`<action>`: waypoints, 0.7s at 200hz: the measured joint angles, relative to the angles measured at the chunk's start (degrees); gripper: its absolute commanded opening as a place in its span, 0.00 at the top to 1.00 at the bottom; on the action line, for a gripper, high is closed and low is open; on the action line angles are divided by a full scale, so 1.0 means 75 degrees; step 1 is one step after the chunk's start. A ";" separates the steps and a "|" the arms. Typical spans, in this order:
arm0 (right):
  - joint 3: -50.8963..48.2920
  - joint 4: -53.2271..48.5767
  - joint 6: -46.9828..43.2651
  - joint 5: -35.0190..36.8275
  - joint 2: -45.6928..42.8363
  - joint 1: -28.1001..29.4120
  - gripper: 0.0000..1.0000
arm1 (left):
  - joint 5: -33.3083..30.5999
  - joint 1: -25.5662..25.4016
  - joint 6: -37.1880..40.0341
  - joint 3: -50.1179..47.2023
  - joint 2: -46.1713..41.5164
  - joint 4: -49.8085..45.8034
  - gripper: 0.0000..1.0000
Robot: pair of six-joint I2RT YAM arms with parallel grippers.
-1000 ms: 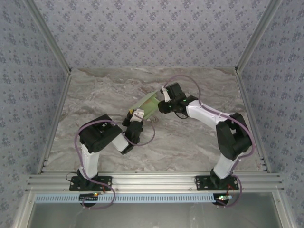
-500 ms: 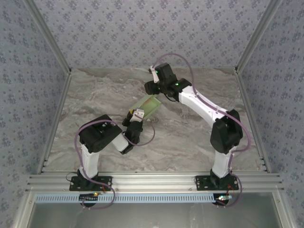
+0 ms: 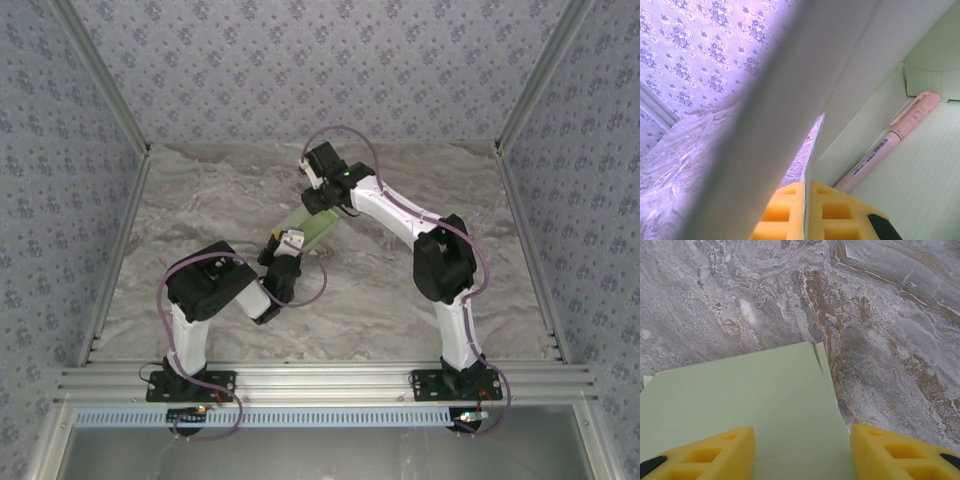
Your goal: Fold the paper box
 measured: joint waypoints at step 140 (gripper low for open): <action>-0.0586 0.0198 -0.0052 0.0105 -0.0003 -0.0082 0.46 | 0.0466 -0.0239 -0.1116 -0.0026 -0.1032 -0.2218 0.51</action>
